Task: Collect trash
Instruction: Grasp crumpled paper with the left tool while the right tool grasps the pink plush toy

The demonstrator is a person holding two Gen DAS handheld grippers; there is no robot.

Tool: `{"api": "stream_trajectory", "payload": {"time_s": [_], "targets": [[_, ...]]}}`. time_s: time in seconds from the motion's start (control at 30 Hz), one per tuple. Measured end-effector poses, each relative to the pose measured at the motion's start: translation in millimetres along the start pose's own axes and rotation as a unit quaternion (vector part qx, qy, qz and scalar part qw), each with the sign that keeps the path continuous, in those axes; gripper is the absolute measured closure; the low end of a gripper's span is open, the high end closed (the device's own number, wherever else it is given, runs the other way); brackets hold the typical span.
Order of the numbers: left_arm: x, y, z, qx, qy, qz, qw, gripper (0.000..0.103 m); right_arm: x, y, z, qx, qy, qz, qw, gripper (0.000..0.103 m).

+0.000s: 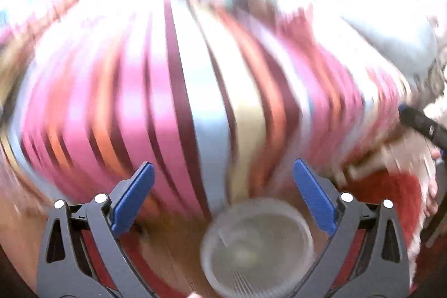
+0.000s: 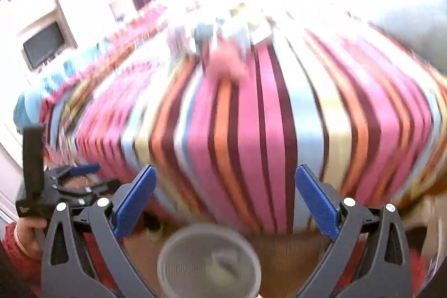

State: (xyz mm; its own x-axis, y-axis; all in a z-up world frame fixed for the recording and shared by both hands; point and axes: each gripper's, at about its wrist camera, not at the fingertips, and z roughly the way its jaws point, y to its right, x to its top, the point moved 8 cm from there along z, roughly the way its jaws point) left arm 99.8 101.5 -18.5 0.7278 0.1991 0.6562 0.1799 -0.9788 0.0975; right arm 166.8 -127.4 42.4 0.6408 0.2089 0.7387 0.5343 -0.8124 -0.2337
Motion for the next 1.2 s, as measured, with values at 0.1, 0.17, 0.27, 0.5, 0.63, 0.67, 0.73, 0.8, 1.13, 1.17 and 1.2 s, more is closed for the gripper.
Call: {"api": "stream_trajectory", "payload": {"time_s": [0.1,0.17,0.27,0.5,0.63,0.67,0.73,0.8,1.13,1.17,1.2], "targets": [[76,-20,11,0.059,0.054,0.008,0.9968,0.007,39,5,31,-0.009,0.021,-0.002,1.0,0.008],[125,-32,27,0.073,0.08,-0.008,0.9941,0.007,60,7,54,-0.003,0.025,0.013,1.0,0.008],[185,-42,51,0.084,0.104,-0.015,0.991,0.007,79,10,85,-0.004,0.026,0.027,0.999,0.008],[267,-45,110,0.105,0.112,0.001,0.9881,0.007,92,24,127,0.002,-0.006,0.078,0.997,0.008],[289,-55,144,0.134,0.093,0.01,0.9866,0.007,95,24,140,0.0,-0.02,0.077,0.997,0.008],[292,-58,149,0.141,0.089,0.011,0.9859,0.007,96,26,144,-0.004,-0.022,0.076,0.997,0.008],[298,-61,164,0.159,0.075,0.019,0.9842,0.007,95,27,150,-0.006,-0.028,0.077,0.997,0.008],[302,-64,179,0.17,0.058,0.028,0.9833,0.007,95,30,155,-0.01,-0.033,0.079,0.996,0.008],[296,-77,180,0.103,0.051,-0.034,0.9928,0.044,92,14,142,0.05,-0.026,0.074,0.996,0.045],[295,-77,168,0.104,0.063,-0.031,0.992,0.044,92,15,136,0.06,-0.024,0.083,0.994,0.045],[294,-76,155,0.103,0.076,-0.028,0.9914,0.044,93,16,130,0.069,-0.022,0.09,0.993,0.045]]}}
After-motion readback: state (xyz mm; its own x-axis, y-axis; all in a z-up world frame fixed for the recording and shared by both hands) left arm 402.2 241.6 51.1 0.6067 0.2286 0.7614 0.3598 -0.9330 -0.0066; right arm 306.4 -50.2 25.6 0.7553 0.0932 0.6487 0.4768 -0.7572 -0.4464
